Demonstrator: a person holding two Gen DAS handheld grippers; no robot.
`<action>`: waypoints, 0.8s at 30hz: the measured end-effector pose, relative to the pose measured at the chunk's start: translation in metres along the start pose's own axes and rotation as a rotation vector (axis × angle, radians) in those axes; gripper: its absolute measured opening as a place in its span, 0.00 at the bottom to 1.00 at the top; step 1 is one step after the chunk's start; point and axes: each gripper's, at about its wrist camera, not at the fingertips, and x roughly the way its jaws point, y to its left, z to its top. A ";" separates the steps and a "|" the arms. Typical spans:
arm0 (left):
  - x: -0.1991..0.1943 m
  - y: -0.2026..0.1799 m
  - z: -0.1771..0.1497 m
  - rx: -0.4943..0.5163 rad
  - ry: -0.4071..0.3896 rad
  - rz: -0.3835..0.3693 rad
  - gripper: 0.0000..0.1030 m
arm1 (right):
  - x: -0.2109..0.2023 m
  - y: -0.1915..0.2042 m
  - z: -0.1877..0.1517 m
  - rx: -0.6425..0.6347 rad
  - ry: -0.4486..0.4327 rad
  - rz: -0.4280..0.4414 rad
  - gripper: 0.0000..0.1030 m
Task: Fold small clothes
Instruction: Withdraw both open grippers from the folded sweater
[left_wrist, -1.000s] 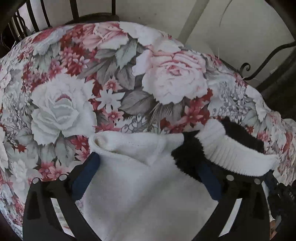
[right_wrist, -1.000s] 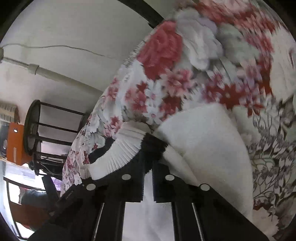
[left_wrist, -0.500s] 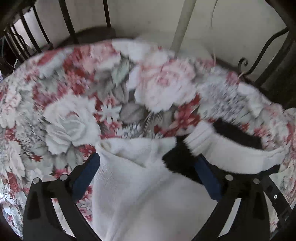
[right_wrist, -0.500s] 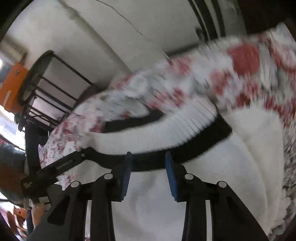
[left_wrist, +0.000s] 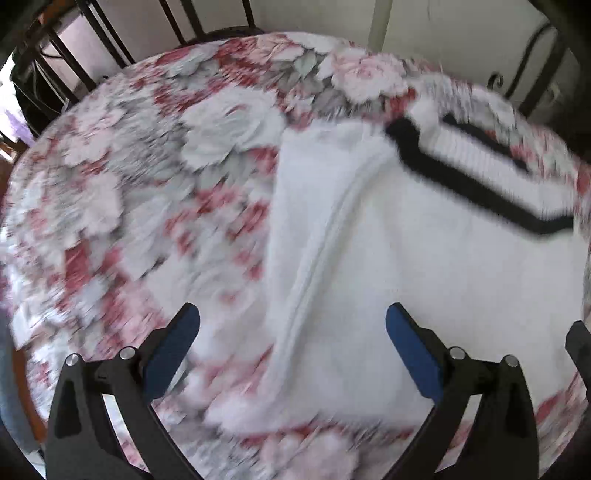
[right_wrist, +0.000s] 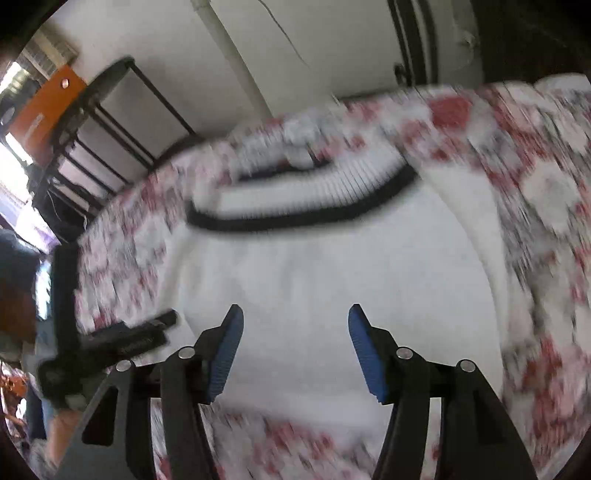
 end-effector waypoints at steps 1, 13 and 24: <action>0.003 0.000 -0.012 0.019 0.030 0.019 0.95 | 0.007 -0.002 -0.008 0.005 0.034 -0.021 0.58; 0.003 0.008 -0.026 0.051 0.025 -0.010 0.95 | -0.011 -0.007 -0.017 -0.017 0.008 -0.001 0.59; 0.003 -0.045 -0.001 0.146 -0.101 0.000 0.95 | 0.015 0.006 -0.014 -0.117 0.031 -0.120 0.77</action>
